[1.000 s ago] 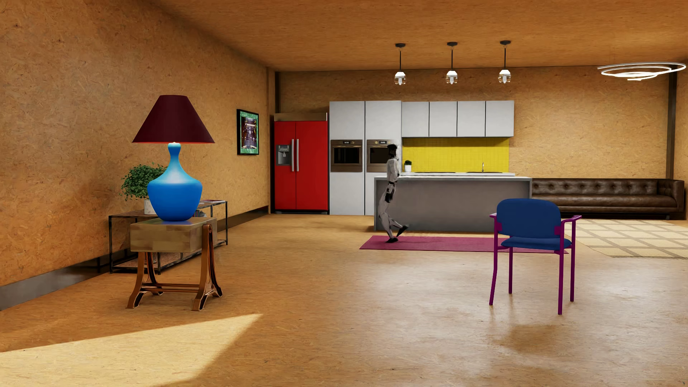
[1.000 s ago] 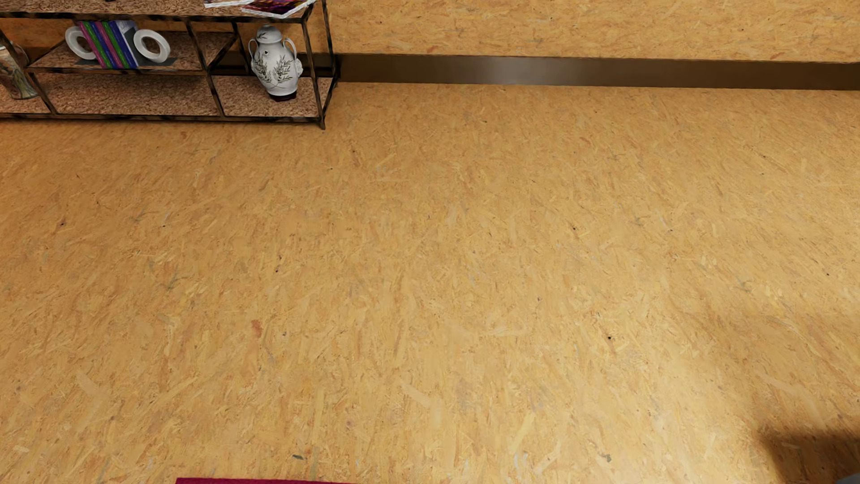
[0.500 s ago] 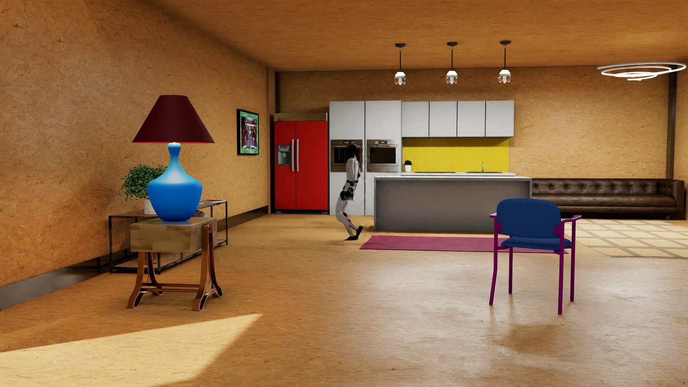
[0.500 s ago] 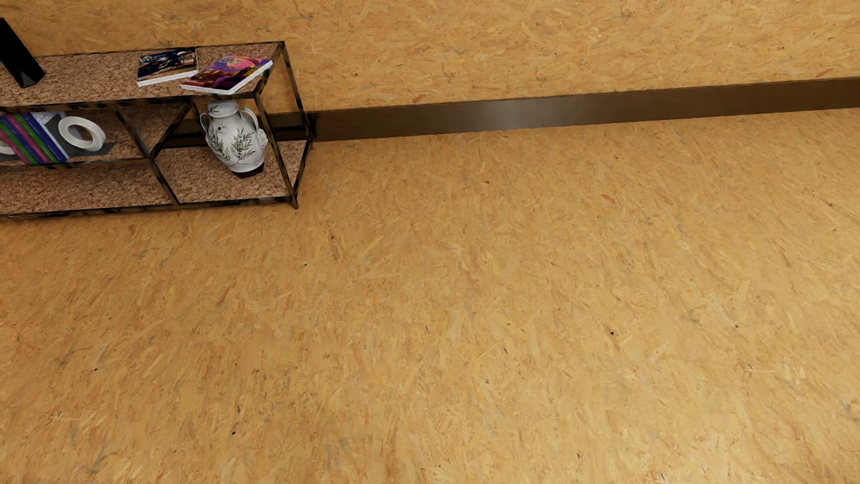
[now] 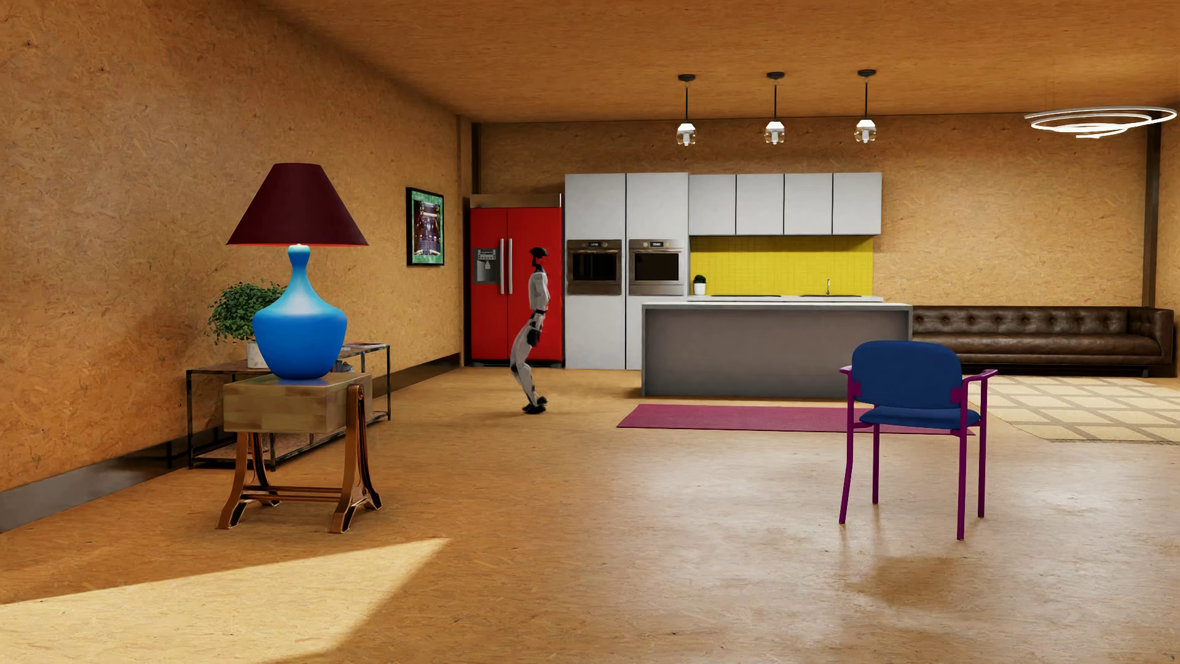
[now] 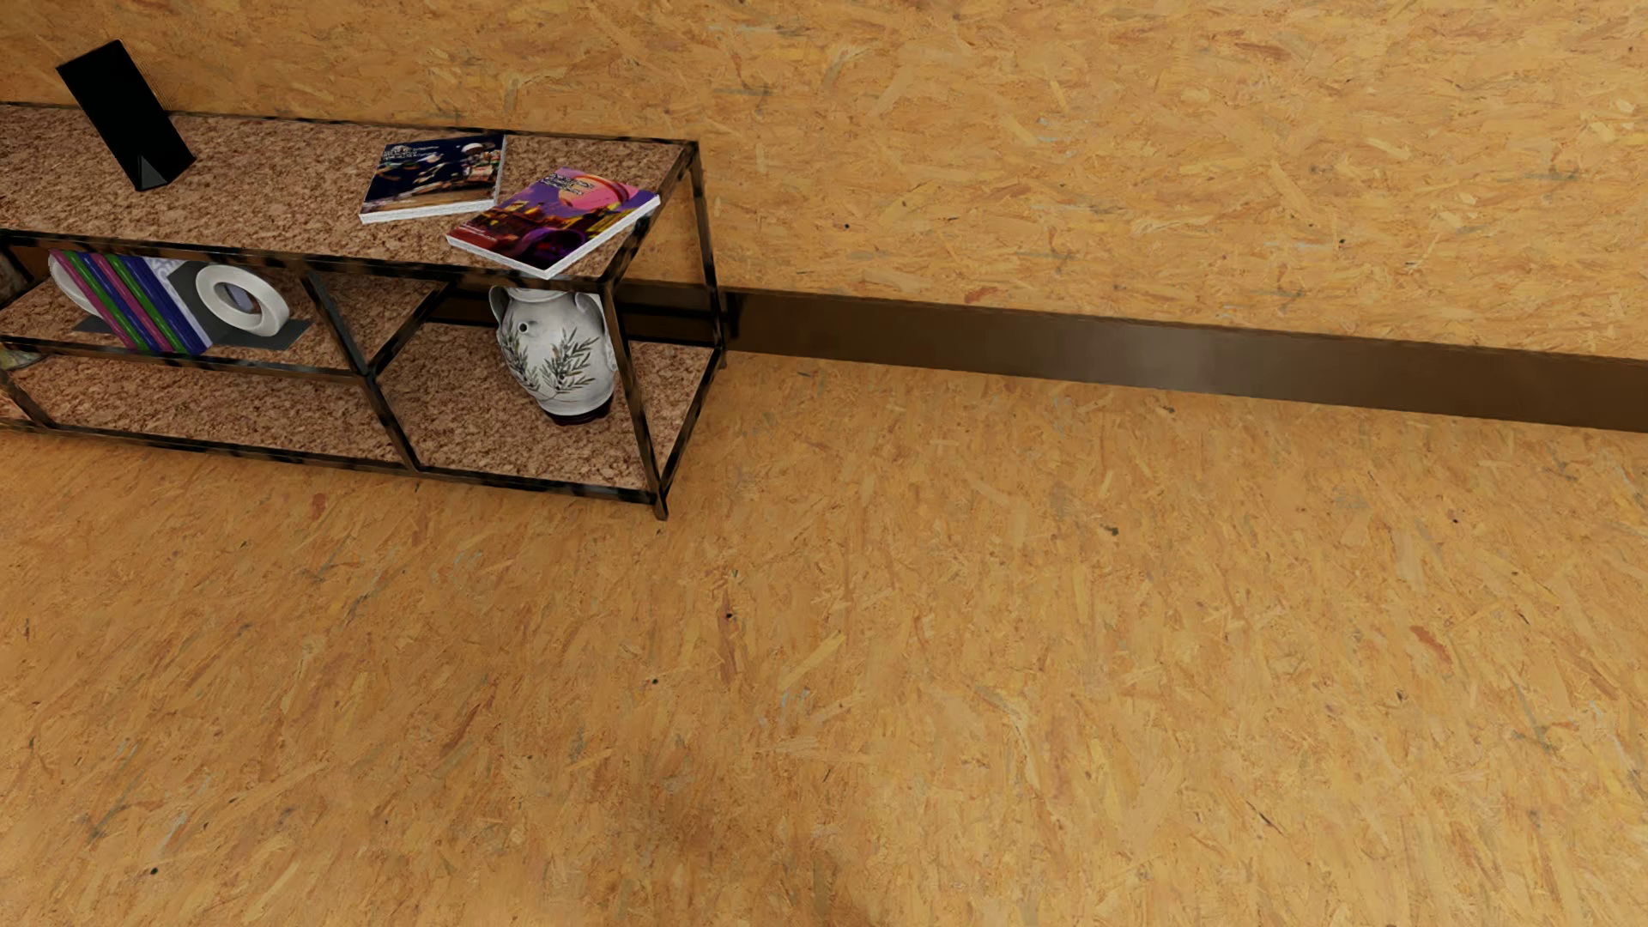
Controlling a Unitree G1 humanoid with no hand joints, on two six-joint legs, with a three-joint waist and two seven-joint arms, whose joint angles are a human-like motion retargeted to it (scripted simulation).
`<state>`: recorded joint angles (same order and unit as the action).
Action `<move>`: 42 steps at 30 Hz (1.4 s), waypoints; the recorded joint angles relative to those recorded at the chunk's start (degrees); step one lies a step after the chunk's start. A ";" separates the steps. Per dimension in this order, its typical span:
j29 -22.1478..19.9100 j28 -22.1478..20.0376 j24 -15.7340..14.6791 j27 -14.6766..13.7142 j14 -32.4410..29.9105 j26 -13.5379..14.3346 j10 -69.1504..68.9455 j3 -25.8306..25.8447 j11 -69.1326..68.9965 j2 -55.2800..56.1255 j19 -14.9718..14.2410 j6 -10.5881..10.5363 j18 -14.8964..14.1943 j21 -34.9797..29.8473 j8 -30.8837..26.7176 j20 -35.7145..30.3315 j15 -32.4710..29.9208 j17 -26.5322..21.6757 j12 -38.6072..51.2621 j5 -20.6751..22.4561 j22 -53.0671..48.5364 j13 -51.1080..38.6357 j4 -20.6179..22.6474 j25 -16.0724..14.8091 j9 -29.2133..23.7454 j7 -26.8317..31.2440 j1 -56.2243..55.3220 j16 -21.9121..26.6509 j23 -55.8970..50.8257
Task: Walk to the endtable
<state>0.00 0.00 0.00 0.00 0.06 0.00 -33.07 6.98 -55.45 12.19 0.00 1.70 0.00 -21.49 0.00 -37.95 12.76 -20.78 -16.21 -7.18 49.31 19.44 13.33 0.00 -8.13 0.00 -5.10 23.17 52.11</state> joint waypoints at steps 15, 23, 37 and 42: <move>0.00 0.00 0.00 0.00 -4.89 0.00 -9.45 -3.84 20.48 -19.83 0.00 -4.55 0.00 2.44 0.00 -0.53 0.90 -2.47 -0.67 -8.66 -1.67 0.06 -13.13 0.00 2.08 0.00 -18.61 -2.97 -5.72; 0.00 0.00 0.00 0.00 -10.42 0.00 -11.35 -17.71 17.01 -32.27 0.00 1.96 0.00 2.23 0.00 -10.24 -5.40 -3.73 -7.39 -9.26 10.99 -5.54 -12.97 0.00 1.53 0.00 -32.14 -0.34 -10.15; 0.00 0.00 0.00 0.00 22.88 0.00 8.36 17.04 25.53 18.93 0.00 2.53 0.00 -7.92 0.00 16.26 -1.35 -2.41 13.59 -0.65 -20.14 10.80 -9.49 0.00 3.74 0.00 27.91 3.00 -0.37; 0.00 0.00 0.00 0.00 -4.83 0.00 -40.17 9.47 7.40 10.90 0.00 -1.17 0.00 -7.79 0.00 10.23 0.80 -0.12 9.17 7.47 -10.68 5.98 -15.60 0.00 2.19 0.00 10.99 0.17 1.89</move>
<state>0.00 0.00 0.00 0.00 -4.77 0.00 -73.23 16.45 -48.05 23.10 0.00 0.53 0.00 -29.27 0.00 -27.72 13.56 -20.90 -7.04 0.29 38.63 25.42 -2.27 0.00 -5.94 0.00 5.89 23.34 54.00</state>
